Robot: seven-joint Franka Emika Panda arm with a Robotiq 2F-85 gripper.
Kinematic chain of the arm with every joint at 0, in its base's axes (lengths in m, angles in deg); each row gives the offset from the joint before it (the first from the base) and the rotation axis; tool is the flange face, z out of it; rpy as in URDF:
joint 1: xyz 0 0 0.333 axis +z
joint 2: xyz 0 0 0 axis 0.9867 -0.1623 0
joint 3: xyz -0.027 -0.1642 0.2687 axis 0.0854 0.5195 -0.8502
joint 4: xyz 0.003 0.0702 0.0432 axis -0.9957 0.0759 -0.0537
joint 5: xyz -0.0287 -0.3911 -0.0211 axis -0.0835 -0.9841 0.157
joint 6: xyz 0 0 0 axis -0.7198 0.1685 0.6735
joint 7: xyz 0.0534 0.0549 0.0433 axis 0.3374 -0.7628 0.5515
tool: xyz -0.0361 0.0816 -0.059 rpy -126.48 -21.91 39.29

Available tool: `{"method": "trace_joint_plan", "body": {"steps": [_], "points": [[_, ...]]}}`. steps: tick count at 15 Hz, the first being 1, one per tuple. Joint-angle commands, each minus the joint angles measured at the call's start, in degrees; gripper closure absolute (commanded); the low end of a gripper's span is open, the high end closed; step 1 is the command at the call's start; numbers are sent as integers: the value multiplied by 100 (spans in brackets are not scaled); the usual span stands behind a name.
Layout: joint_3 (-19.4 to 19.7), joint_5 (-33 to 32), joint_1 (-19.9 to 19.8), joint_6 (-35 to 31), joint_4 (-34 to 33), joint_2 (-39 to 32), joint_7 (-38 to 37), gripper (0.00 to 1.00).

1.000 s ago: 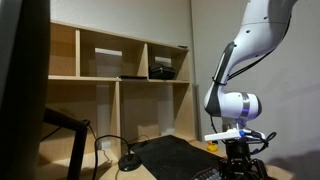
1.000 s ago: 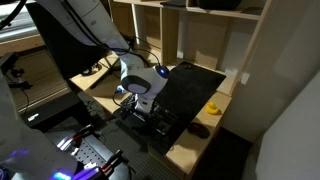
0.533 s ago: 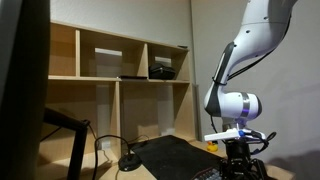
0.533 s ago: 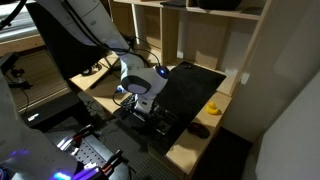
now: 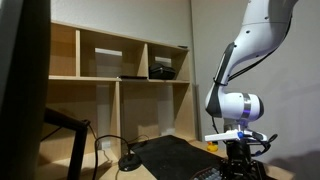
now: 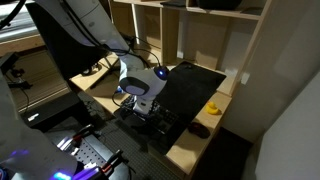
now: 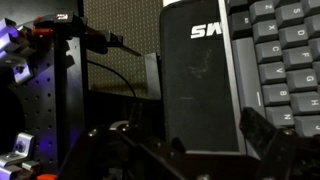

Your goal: Press two keys on the keyboard

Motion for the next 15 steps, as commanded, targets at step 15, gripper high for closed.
{"method": "trace_joint_plan", "body": {"steps": [15], "points": [[-132, -1199, 10, 499, -5, 140, 672, 0]]}}
